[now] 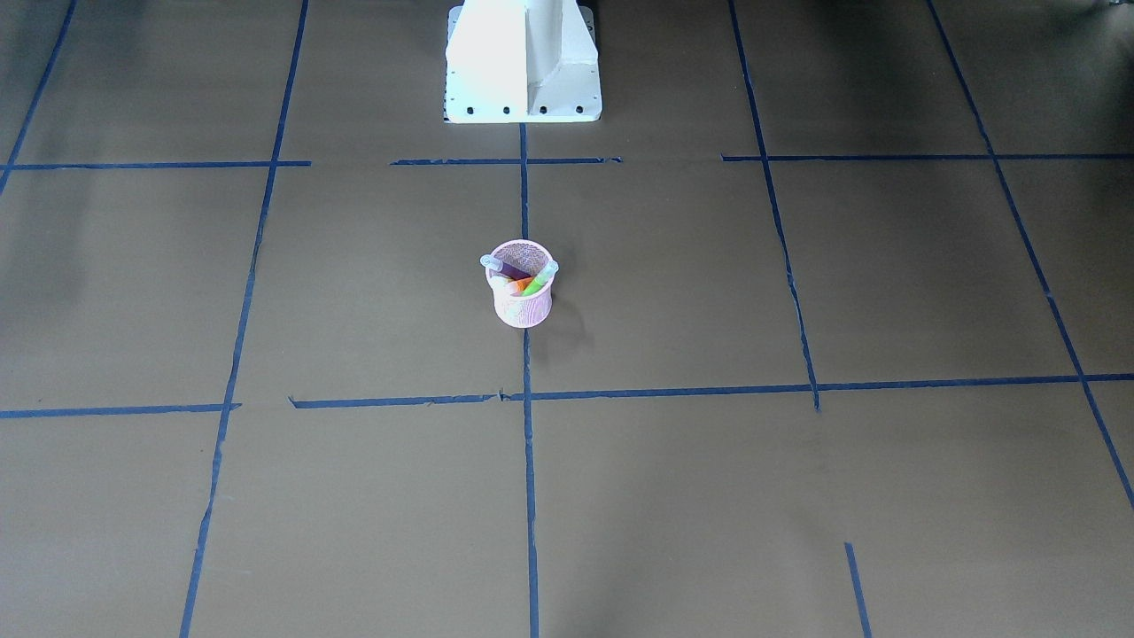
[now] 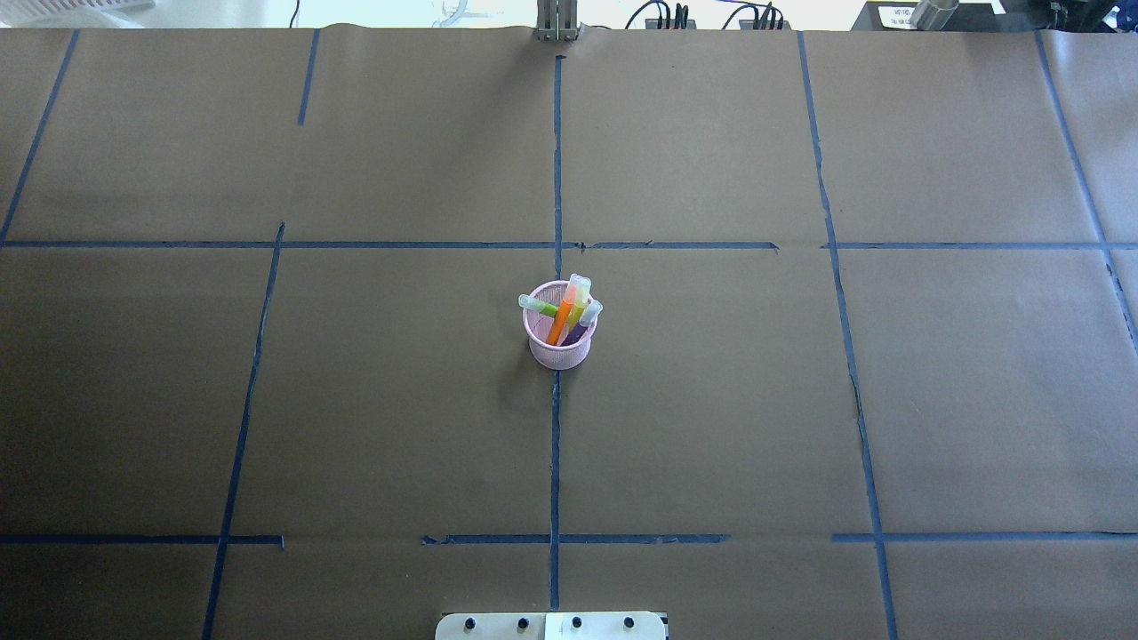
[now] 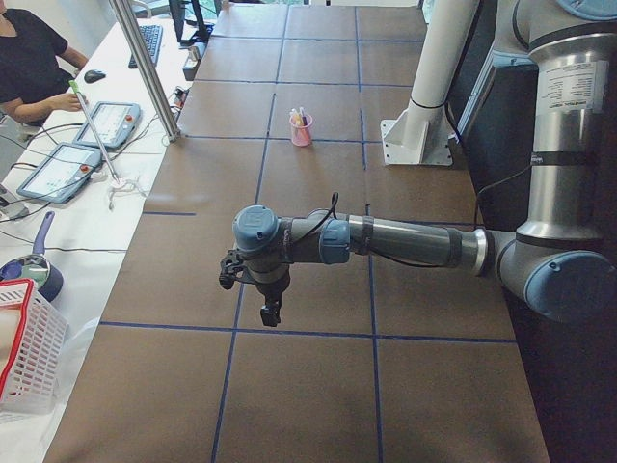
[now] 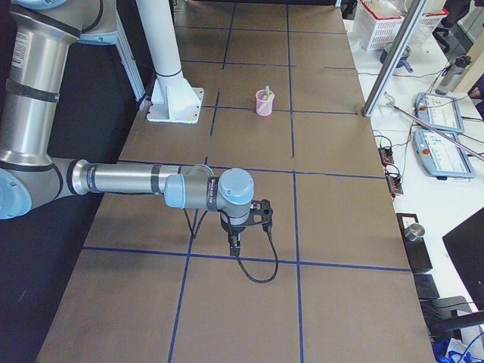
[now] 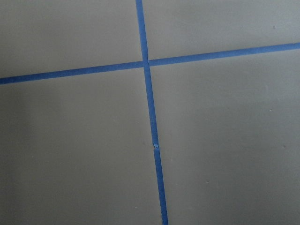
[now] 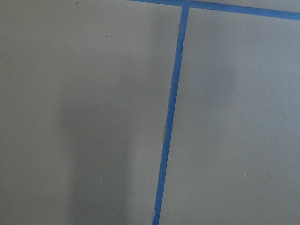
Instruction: Collect pens into pen holder
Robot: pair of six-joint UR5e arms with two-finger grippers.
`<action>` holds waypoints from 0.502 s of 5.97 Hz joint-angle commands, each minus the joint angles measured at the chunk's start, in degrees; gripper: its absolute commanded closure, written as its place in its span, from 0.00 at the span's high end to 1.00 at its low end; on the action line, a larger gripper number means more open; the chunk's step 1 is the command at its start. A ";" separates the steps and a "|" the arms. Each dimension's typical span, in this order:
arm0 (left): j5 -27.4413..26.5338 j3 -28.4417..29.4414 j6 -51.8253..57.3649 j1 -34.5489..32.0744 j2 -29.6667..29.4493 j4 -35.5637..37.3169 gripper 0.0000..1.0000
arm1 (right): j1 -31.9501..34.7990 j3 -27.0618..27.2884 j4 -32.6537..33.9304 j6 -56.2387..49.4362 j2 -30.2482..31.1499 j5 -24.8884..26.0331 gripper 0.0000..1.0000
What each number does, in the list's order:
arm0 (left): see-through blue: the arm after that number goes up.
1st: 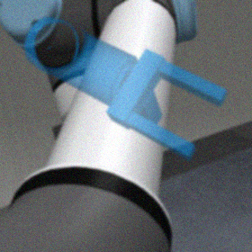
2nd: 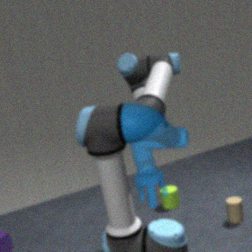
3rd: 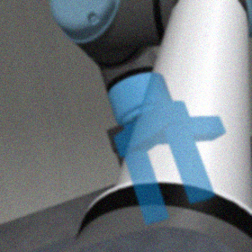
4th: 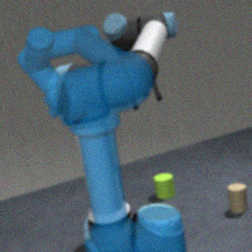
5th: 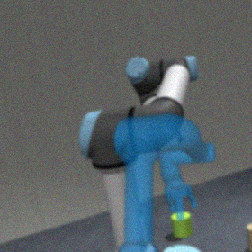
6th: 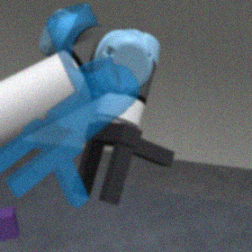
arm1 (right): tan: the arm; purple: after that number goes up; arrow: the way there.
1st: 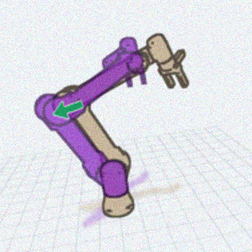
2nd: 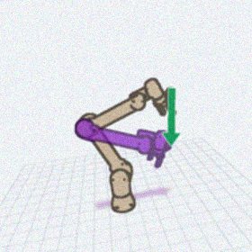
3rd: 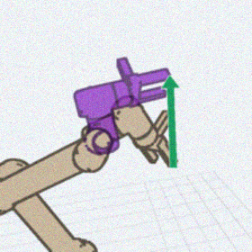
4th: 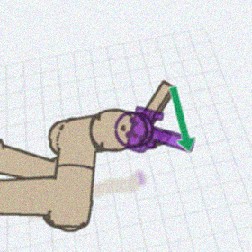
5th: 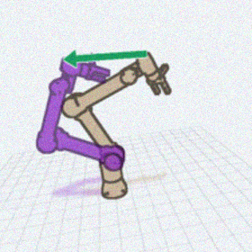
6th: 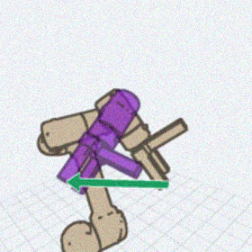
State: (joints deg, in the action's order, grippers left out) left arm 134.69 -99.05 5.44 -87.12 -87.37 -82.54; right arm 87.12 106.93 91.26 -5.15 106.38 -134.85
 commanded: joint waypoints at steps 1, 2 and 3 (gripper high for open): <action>0.05 0.95 0.01 0.11 -0.77 -0.08 1.00 | -0.03 0.20 -0.03 -0.12 -0.03 0.20 1.00; 0.05 1.74 -1.90 0.02 -1.65 -0.26 1.00 | -0.03 0.20 -0.03 -0.12 -0.12 0.20 1.00; 0.05 1.84 -4.53 -2.24 -0.53 -0.26 1.00 | 0.06 0.29 -0.03 -0.12 -0.03 0.20 1.00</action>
State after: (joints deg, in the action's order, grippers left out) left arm 134.73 -97.52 3.17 -87.78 -88.42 -82.74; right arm 87.12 107.15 91.24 -5.27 106.31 -134.65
